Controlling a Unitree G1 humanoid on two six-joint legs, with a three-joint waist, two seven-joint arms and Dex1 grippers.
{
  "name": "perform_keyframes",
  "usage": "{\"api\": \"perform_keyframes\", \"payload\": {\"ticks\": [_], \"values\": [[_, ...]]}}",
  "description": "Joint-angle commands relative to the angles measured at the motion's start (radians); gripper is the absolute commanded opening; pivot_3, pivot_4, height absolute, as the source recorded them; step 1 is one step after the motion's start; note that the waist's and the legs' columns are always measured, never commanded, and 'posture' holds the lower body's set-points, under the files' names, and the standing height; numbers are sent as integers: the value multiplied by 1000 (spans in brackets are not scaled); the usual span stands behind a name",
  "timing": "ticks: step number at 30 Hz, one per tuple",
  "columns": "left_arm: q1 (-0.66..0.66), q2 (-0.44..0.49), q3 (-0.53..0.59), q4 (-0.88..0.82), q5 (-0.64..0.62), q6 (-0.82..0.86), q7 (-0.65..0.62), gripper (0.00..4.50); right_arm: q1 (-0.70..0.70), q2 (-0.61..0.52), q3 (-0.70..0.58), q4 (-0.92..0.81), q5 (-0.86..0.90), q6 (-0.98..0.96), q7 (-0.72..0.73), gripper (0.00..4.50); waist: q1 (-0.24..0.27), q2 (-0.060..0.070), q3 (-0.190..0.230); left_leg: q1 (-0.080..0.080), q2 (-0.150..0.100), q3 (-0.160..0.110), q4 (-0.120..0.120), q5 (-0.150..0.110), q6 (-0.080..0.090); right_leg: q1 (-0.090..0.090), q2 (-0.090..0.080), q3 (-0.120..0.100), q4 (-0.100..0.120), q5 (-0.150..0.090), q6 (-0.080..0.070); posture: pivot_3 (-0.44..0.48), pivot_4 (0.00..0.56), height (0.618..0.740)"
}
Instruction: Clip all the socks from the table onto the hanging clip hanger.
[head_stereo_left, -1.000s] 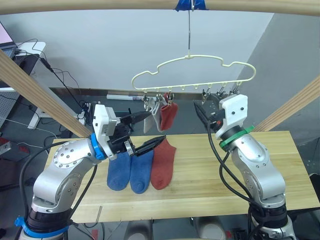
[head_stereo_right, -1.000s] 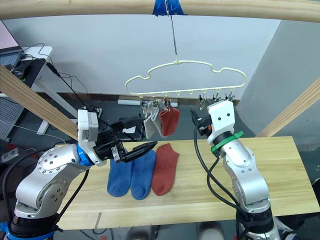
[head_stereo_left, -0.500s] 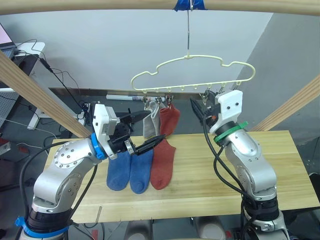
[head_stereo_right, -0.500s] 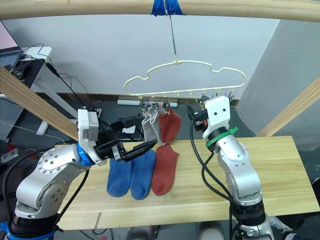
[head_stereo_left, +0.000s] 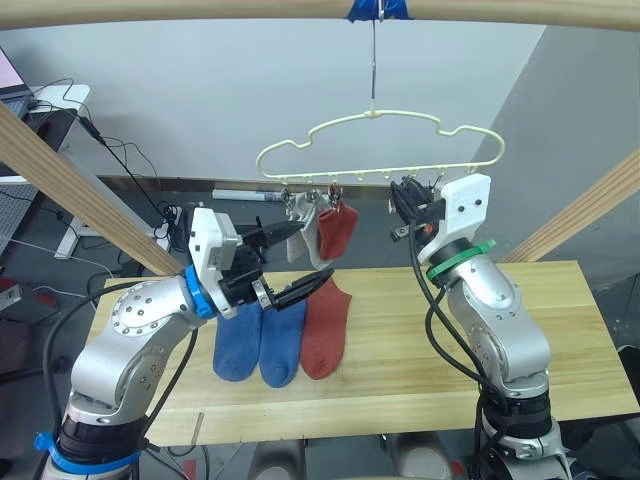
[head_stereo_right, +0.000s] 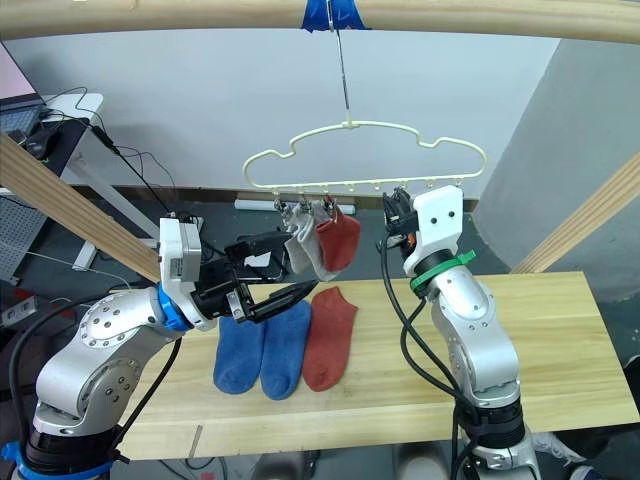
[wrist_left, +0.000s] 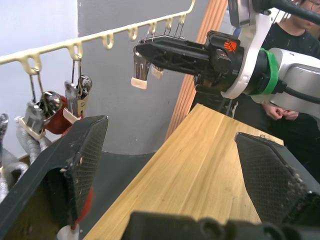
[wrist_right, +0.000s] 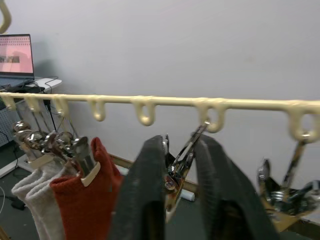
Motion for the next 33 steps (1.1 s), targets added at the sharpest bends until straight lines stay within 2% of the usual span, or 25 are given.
{"api": "perform_keyframes", "payload": {"ticks": [1,5,10,13,15,18,23,26,30,33], "values": [[10,-7,-2,-38,7,-14,5,4500,-13,9,-19,-24,20,5,-8,10,0,0,0,0,0,0,0,0,0,0,0,0,0,0,0,-108,296,740],[35,5,-26,-33,46,-17,-2,4500,-15,1,-45,-27,42,34,-1,10,0,0,0,0,0,0,0,0,0,0,0,0,1,0,0,-112,296,740],[104,20,-140,41,230,-7,55,4500,-32,-29,-90,-25,110,95,44,10,-2,0,0,0,0,0,0,0,0,0,0,1,1,0,0,-131,301,740],[126,-6,-225,101,317,-4,87,4500,-37,-55,-104,-28,138,120,65,10,-3,0,0,0,0,1,0,0,0,-1,0,1,2,0,0,-136,302,740],[109,-20,-311,171,432,-35,121,4500,-37,-70,-110,-33,154,131,72,10,-3,1,0,0,0,0,0,0,1,-1,0,1,2,0,0,-141,302,740],[65,-63,-379,271,531,-83,151,4500,-39,-82,-110,-39,171,144,75,10,-2,1,0,0,-1,0,1,0,1,-1,0,0,3,0,0,-151,303,740],[-31,-153,-445,448,650,-140,195,4500,-42,-94,-106,-44,189,156,70,10,-3,1,0,0,-1,0,1,1,1,-1,0,0,4,0,0,-163,304,740],[-75,-177,-499,555,729,-195,194,4500,-44,-99,-106,-42,189,158,66,10,-7,1,0,0,-1,0,1,1,1,-1,0,0,4,0,0,-166,306,740],[-90,-186,-515,616,762,-205,165,4500,-45,-102,-107,-44,187,160,61,10,-20,1,0,0,-1,0,1,1,1,-1,0,0,4,0,0,-183,305,740],[-93,-203,-510,640,752,-196,136,3929,-38,-105,-112,-52,188,165,57,0,-23,1,0,0,-1,0,1,1,1,-1,0,0,4,0,0,-187,304,740]]}}
